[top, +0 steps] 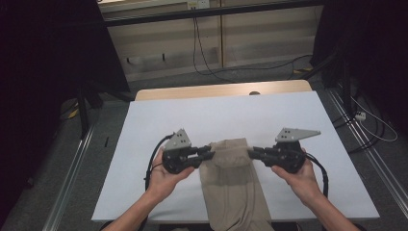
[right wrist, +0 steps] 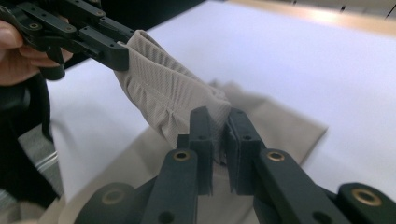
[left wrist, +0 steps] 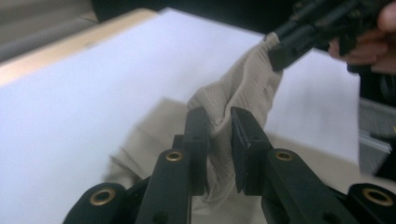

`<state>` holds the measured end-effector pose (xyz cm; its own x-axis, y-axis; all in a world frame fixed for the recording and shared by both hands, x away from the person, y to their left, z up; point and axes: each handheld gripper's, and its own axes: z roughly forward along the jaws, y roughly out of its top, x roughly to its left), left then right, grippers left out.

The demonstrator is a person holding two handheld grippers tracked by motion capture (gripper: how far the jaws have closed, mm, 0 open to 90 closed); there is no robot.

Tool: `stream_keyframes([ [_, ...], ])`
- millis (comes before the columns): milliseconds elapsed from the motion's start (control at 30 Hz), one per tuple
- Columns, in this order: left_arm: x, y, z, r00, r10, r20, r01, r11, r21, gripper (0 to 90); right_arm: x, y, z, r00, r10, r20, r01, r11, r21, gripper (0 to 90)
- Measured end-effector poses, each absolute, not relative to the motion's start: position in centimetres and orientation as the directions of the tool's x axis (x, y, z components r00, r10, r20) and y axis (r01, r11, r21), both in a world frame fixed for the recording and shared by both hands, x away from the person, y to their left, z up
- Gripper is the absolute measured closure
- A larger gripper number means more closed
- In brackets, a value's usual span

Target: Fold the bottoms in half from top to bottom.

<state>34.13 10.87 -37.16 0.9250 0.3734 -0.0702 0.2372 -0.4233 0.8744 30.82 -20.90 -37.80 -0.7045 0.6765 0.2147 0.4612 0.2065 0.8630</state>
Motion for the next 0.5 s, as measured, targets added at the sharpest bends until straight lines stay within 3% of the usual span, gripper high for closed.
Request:
stream_keyframes([
  [333,30.1,11.4,-41.7,0.949,0.302,-0.089,0.25,-0.554,0.794,77.6,26.7,-20.0,-41.9,-0.736,0.653,0.179,0.495,0.34,0.799,80.4],
  [500,29.3,11.8,-42.7,0.95,0.287,-0.122,0.27,-0.563,0.781,79.2,25.1,-19.6,-43.1,-0.744,0.649,0.16,0.513,0.4,0.759,76.7],
])
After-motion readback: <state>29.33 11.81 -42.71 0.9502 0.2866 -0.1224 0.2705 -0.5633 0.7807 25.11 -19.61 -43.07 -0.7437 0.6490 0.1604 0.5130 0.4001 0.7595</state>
